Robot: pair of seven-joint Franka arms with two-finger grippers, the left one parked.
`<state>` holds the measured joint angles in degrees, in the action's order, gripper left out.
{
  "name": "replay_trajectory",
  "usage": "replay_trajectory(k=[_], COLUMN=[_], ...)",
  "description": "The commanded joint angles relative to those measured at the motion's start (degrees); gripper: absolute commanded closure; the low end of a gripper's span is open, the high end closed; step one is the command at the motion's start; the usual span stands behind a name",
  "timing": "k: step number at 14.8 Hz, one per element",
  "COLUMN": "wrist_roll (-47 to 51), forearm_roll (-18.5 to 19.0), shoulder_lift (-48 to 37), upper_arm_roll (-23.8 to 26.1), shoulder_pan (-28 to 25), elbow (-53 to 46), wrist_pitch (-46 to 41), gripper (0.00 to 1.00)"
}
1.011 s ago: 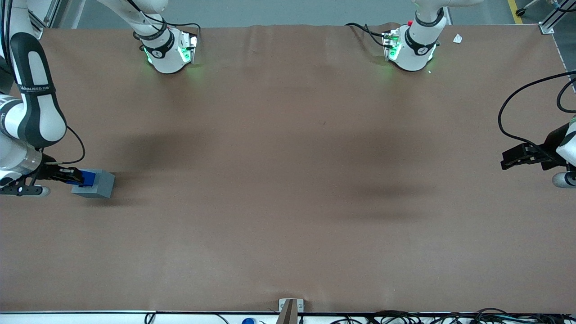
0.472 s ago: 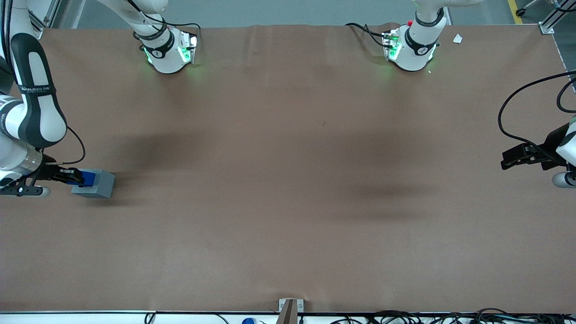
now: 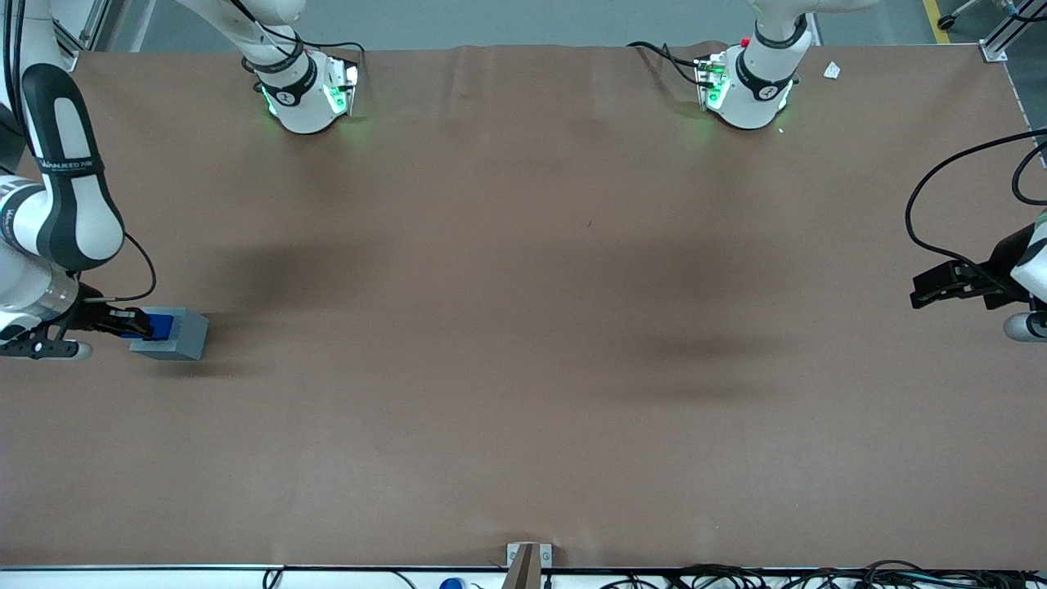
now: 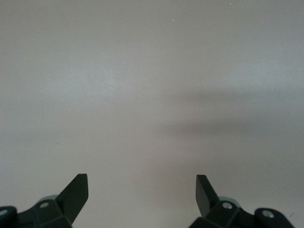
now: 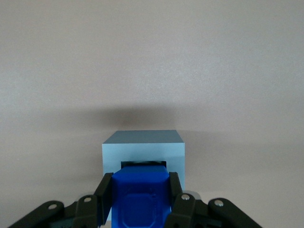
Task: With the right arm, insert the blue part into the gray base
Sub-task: 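Press the blue cube down into the gray base opening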
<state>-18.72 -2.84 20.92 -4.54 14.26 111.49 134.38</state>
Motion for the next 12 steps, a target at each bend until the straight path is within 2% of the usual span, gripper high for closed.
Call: replay_trajectory(k=[1, 12], wrist_roll=[-1.6, -1.6], forearm_roll=[-0.1, -0.2], shoulder_lift=[2.7, 2.5], upper_arm_roll=[0.7, 0.8], shoulder_pan=[1.5, 1.1], elbow=[0.7, 0.6], wrist_pitch=[2.0, 2.6], gripper=[0.92, 0.97])
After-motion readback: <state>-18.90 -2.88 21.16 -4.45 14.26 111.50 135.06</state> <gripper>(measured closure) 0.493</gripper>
